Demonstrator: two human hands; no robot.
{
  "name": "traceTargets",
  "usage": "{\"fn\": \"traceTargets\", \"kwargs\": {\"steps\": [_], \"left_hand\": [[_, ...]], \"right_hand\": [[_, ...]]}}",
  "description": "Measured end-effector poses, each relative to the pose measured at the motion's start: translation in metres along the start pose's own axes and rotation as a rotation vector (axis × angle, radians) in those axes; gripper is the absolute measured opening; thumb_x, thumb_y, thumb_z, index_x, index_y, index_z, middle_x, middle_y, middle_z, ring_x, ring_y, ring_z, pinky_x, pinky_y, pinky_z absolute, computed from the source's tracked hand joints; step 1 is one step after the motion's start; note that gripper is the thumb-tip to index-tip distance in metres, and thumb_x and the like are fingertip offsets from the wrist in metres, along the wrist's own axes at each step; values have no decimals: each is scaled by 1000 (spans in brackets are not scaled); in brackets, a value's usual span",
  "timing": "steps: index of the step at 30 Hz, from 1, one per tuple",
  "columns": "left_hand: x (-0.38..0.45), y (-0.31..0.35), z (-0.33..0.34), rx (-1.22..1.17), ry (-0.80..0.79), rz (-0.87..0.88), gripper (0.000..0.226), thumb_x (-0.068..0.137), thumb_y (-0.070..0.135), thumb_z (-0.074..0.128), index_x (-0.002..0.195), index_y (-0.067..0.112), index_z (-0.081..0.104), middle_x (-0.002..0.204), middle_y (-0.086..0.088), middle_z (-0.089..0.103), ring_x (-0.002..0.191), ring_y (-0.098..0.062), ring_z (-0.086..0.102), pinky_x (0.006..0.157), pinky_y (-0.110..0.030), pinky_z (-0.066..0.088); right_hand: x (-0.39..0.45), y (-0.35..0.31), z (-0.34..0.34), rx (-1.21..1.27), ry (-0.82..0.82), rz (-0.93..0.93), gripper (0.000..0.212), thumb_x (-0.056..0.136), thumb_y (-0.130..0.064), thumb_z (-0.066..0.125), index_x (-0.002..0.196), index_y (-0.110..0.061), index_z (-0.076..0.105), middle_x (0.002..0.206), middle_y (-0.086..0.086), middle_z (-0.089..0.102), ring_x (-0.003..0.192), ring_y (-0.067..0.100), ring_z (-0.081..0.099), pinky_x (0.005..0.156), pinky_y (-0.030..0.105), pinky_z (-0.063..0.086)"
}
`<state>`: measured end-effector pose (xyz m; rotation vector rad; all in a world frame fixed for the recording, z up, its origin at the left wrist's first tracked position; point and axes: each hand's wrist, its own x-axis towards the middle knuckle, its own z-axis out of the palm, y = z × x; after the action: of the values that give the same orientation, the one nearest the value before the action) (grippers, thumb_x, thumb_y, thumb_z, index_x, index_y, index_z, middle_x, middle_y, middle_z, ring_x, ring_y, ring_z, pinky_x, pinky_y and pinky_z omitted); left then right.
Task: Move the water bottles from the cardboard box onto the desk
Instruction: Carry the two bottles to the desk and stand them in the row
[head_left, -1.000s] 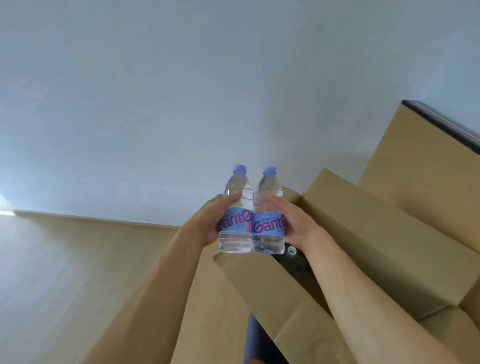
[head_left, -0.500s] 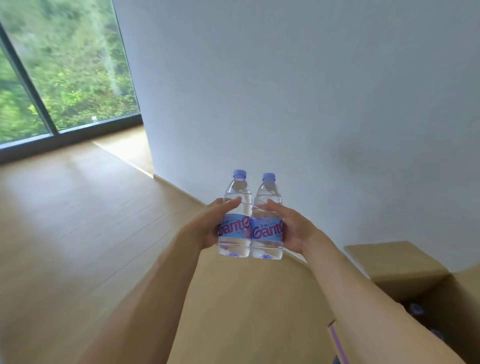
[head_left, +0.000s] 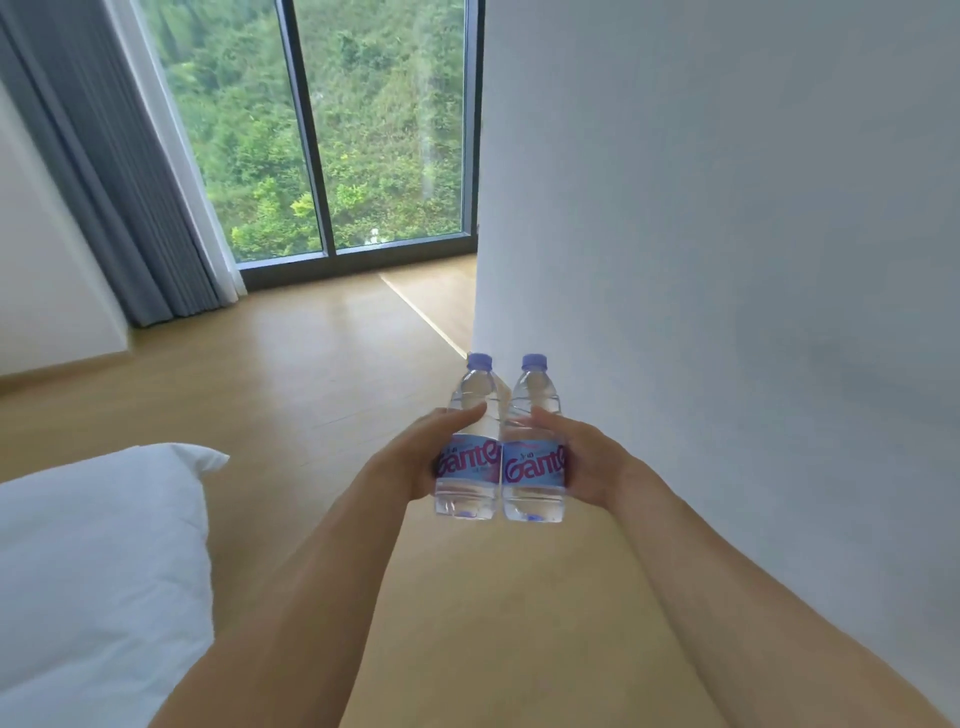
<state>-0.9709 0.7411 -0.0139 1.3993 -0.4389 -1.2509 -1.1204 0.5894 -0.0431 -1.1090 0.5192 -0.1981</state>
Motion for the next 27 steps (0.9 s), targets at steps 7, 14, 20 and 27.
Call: {"fn": "traceTargets", "kwargs": {"steps": [7,14,20,27], "left_hand": [[-1,16,-79,-66,144,-16,58,90,44,71,137,16,51,128,-21,66,115,-38,67,99,-58,52],[12,29,-136,-83,337,-23,56,88,46,72,134,22,52,128,-19,66,112,-37,69,94,-61,53],[58,52,-170,-68,451,22,32,90,43,72,113,24,61,101,-11,74,92,-29,74,84,-56,59],[128,86,-191,-188,521,20,24,84,44,76,102,31,67,80,-5,77,80,-26,76,80,-55,60]], "right_hand": [[74,-1,42,-51,-144,89,54,90,-41,74,137,-18,59,135,20,62,125,39,60,111,60,41],[144,-9,77,-115,-213,175,58,91,-40,71,140,-12,55,132,19,65,122,37,63,105,53,49],[233,-24,86,-225,-333,230,61,82,-46,79,133,-17,64,131,16,66,123,35,62,107,57,46],[332,-63,72,-216,-455,321,59,93,-42,67,141,-9,55,136,21,61,118,36,63,107,53,47]]}}
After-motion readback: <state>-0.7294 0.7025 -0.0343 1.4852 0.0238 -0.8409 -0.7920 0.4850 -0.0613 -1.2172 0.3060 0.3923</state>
